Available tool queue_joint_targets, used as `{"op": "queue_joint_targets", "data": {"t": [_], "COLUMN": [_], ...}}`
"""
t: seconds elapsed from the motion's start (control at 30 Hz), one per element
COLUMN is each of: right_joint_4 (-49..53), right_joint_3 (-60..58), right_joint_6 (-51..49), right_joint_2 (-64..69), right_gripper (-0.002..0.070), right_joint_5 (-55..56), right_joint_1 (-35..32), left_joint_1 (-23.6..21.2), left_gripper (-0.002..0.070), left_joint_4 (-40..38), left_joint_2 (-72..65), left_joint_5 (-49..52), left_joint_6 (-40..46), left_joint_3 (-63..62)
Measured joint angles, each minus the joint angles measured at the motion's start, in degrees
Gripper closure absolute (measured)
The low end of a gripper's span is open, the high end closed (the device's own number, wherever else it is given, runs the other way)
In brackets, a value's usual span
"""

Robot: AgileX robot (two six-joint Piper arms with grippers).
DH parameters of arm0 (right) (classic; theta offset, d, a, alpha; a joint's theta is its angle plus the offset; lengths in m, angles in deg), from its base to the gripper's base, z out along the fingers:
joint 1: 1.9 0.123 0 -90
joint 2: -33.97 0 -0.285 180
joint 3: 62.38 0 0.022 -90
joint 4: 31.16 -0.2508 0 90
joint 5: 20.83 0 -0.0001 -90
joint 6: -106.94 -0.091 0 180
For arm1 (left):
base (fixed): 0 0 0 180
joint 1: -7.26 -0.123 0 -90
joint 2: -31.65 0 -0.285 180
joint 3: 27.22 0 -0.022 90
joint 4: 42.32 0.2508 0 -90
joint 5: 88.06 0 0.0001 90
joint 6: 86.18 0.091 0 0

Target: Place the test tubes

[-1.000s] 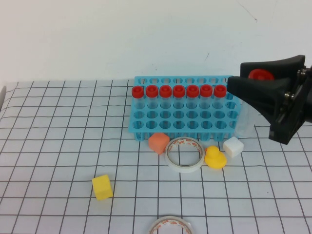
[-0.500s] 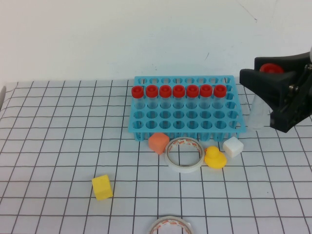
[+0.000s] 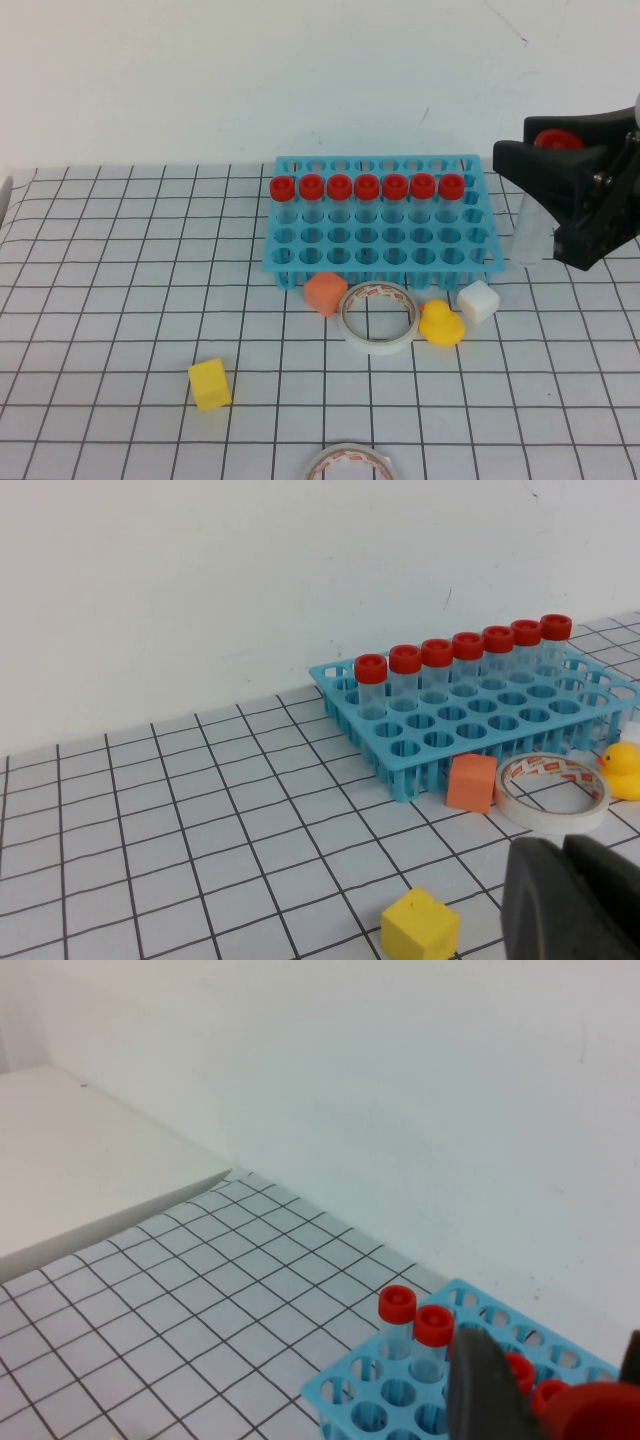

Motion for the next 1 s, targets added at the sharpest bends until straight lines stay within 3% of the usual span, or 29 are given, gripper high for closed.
{"op": "queue_joint_targets", "data": {"t": [0.17, 0.27, 0.37, 0.53, 0.63, 0.77, 1.0], "right_joint_4": [4.28, 13.06, 27.56, 60.4, 77.22, 91.11, 91.02], "right_joint_3": [0.0, 0.0, 0.0, 0.0, 0.0, 0.0, 0.0], "right_joint_6": [-1.88, -11.75, -33.36, -78.61, -92.94, -96.11, -94.88], "right_joint_2": [0.0, 0.0, 0.12, 2.56, 6.02, 12.0, 23.01], "right_gripper": [0.0414, 0.0414, 0.0414, 0.0414, 0.0414, 0.0414, 0.0414], "right_joint_5": [0.7, 4.12, 12.34, 28.74, 36.29, 46.19, 58.82], "right_joint_1": [0.13, 2.59, 6.42, 11.19, 11.99, 12.04, 7.41], "left_joint_1": [0.0, 0.0, 0.0, 0.0, 0.0, 0.0, 0.0], "left_gripper": [0.0675, 0.0675, 0.0676, 0.0675, 0.0675, 0.0675, 0.0676], "left_joint_4": [0.0, 0.0, 0.0, 0.0, 0.0, 0.0, 0.0], "left_joint_2": [0.0, 0.0, 0.0, 0.0, 0.0, 0.0, 0.0], "left_joint_5": [0.0, 0.0, 0.0, 0.1, 0.1, 0.1, 0.22], "left_joint_6": [0.0, 0.0, 0.0, 0.0, 0.1, 0.1, 0.1], "left_joint_3": [0.0, 0.0, 0.0, 0.0, 0.0, 0.0, 0.0]}}
